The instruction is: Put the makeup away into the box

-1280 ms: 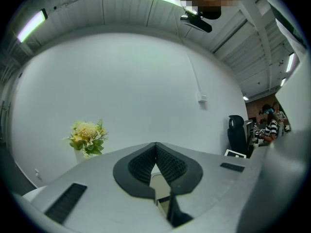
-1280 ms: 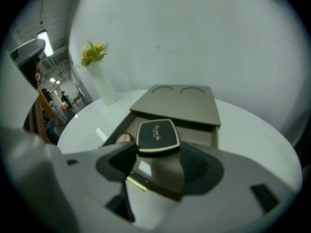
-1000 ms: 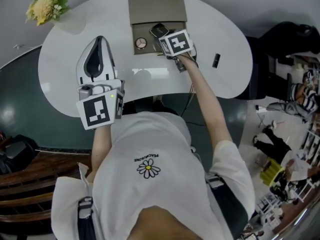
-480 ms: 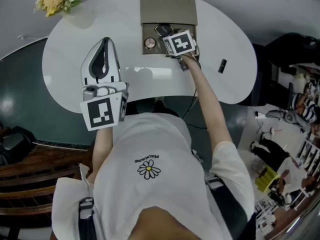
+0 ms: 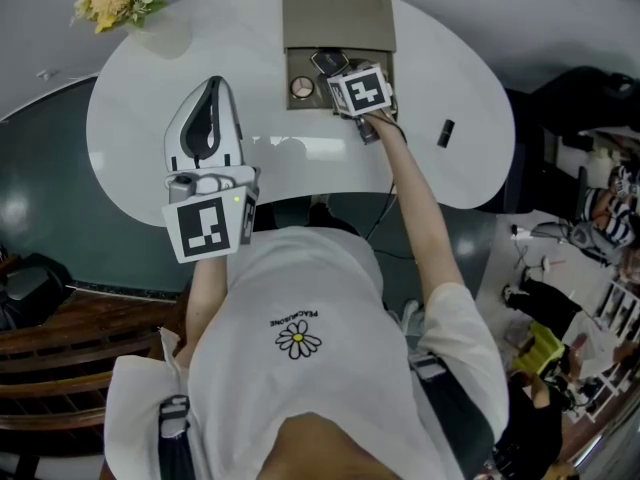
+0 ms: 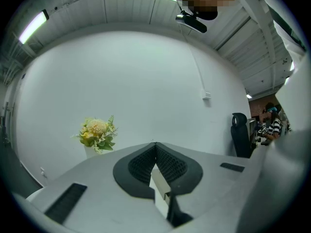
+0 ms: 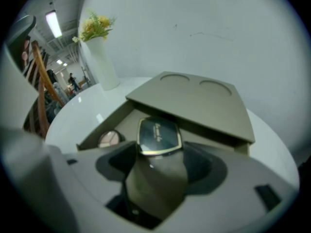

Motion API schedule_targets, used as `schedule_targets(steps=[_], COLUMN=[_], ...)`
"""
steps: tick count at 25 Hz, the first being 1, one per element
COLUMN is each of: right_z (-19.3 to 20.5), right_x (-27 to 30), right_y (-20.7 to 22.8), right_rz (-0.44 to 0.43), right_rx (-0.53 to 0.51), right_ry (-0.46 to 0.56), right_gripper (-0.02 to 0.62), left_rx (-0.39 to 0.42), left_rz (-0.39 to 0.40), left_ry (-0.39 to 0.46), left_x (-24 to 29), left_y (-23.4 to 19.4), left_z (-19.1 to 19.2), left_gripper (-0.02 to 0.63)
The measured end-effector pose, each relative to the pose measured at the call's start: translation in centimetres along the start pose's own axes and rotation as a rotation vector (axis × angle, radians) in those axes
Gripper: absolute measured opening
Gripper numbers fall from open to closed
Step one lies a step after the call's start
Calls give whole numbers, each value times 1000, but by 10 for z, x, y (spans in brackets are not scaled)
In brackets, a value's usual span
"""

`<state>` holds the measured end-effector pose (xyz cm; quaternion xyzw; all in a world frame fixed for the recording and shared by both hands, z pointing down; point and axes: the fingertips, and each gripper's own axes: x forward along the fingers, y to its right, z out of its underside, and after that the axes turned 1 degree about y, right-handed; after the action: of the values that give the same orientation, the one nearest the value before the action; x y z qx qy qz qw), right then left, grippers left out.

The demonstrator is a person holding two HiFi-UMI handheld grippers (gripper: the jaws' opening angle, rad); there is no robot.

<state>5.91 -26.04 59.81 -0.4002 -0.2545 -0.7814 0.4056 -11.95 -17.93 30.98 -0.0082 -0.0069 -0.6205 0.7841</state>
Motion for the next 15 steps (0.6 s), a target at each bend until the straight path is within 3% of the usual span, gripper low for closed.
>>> schedule_targets(steps=[9, 15], right_z=[-15, -44], right_x=[-30, -90], right_y=[0, -2], right_rz=[23, 60], right_rx=[16, 98], right_ry=[116, 340], right_gripper=[299, 298], left_rx=[6, 8], left_rz=[12, 49], left_ry=[22, 60], left_x=[-2, -4], left_y=[5, 17], left_z=[-7, -17], left_gripper=[20, 20])
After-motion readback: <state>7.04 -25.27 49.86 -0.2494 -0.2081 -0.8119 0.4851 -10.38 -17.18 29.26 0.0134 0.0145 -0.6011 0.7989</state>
